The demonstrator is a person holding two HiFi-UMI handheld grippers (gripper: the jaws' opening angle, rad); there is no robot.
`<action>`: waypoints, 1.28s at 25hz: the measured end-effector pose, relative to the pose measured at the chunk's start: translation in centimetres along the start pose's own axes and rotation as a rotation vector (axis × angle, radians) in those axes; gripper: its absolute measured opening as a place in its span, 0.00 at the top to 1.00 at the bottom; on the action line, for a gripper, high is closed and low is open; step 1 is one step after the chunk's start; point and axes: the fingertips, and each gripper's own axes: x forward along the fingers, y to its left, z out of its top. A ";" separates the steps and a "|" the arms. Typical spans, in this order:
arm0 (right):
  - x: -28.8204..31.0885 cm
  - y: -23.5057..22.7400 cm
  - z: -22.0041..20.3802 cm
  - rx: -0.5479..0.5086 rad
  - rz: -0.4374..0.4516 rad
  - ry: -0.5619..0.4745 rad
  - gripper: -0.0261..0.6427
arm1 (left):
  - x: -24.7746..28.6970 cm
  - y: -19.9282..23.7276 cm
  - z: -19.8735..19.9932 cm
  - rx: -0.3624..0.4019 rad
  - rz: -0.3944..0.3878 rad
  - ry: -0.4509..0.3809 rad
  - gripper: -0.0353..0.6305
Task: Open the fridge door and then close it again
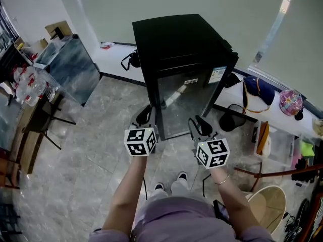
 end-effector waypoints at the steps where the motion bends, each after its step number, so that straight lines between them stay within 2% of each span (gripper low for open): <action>1: -0.2 0.2 0.0 0.002 0.001 -0.002 0.81 | -0.3 -0.1 -0.1 0.003 -0.004 0.003 0.88; 21: -3.8 2.3 -1.1 0.004 -0.069 0.002 0.95 | -5.9 -2.6 -3.6 0.036 -0.077 0.064 0.94; 32: -5.3 3.8 -1.1 0.000 -0.106 0.001 0.96 | -8.4 -2.6 -3.8 0.053 -0.086 0.063 0.94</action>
